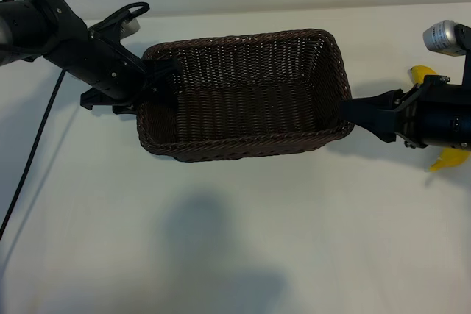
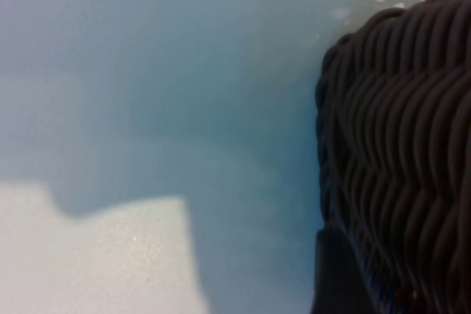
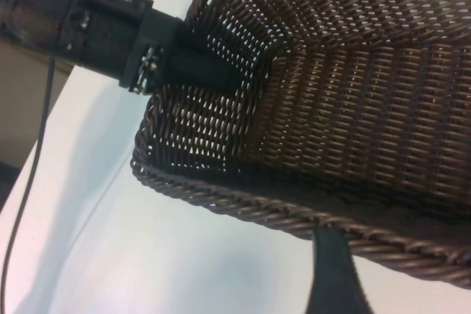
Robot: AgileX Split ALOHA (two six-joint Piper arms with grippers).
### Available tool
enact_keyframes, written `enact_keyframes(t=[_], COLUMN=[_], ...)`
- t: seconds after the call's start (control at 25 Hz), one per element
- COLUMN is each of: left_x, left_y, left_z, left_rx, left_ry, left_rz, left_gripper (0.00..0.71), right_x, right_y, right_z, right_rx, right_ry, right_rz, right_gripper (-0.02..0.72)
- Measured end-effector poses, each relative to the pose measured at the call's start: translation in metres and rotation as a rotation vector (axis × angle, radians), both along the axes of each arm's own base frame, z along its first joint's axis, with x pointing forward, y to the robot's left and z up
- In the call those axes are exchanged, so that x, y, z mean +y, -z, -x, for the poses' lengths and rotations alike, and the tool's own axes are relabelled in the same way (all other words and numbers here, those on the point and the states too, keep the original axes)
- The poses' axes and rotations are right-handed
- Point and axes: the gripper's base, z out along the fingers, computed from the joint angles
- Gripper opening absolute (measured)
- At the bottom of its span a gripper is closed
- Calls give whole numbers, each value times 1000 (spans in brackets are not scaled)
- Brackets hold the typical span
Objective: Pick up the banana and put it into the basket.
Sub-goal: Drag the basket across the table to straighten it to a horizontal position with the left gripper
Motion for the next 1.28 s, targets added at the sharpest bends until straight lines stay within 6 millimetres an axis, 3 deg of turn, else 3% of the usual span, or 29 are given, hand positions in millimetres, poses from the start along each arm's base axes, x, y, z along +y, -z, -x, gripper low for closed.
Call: enact_keyframes(t=[0.32, 0.88, 1.28], left_x=[0, -1, 5], left_y=[0, 0, -48], left_z=[0, 2, 14], left_rx=[-1, 20, -43], left_ry=[0, 10, 43], left_rz=[-1, 4, -47], left_gripper=[571, 574, 574], right_x=[0, 0, 0], right_y=[0, 0, 0], right_z=[0, 0, 0], right_rx=[0, 0, -1], right_ry=[0, 0, 0], right_rz=[0, 0, 0], right_gripper=[444, 444, 444])
